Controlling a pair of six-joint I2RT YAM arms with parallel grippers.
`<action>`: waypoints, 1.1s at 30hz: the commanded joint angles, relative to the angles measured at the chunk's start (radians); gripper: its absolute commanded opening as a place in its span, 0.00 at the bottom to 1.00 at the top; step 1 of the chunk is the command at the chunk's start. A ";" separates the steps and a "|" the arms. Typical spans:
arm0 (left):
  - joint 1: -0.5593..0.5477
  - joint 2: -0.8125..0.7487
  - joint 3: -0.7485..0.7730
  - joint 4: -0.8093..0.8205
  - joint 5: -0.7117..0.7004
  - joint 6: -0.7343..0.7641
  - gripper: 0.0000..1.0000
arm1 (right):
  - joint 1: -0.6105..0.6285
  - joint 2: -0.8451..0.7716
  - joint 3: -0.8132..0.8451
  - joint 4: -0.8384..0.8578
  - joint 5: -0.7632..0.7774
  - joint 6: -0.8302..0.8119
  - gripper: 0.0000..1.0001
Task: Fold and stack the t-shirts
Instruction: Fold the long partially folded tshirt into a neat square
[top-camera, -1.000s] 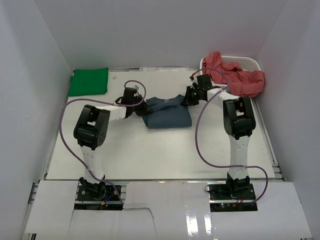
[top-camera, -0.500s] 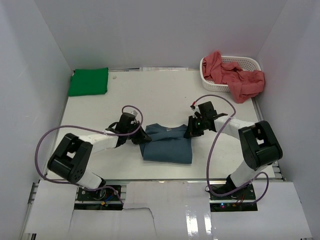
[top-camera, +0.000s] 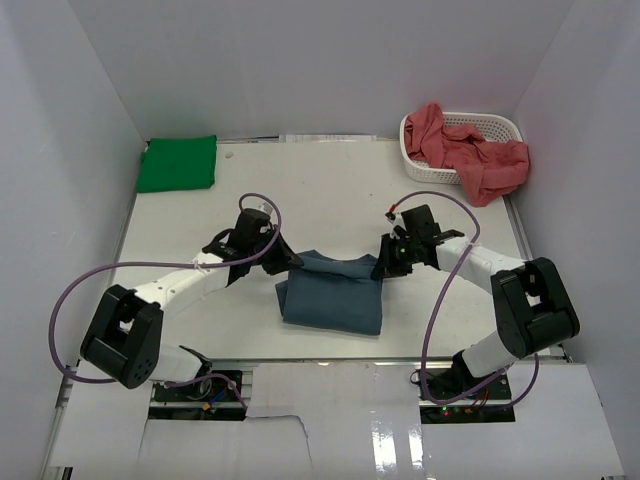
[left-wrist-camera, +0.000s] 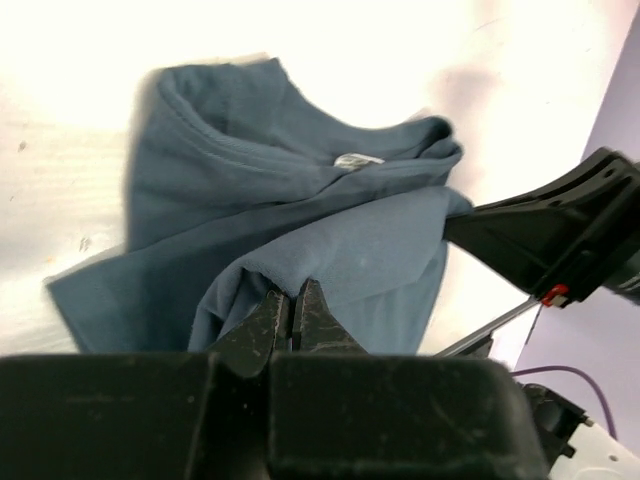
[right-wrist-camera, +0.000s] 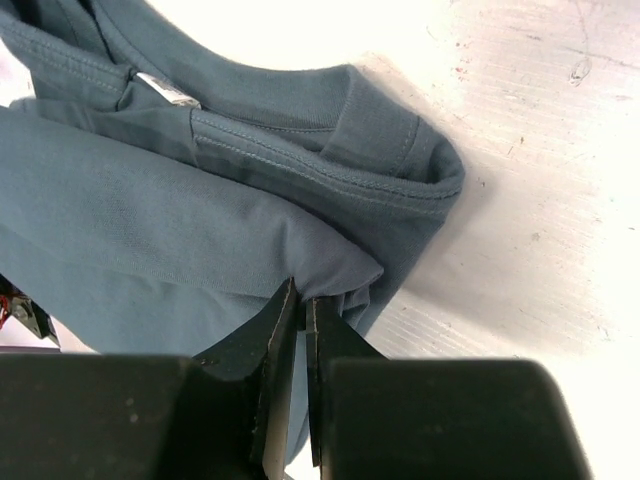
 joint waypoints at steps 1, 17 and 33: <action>0.001 0.021 0.062 -0.038 -0.031 -0.007 0.00 | -0.002 -0.026 0.050 -0.036 0.004 0.004 0.10; 0.001 0.065 0.096 -0.047 -0.049 -0.006 0.00 | -0.003 -0.026 0.117 -0.079 0.030 0.007 0.13; 0.002 0.096 0.138 -0.018 -0.077 -0.027 0.28 | -0.003 -0.103 0.097 -0.081 0.131 0.033 0.35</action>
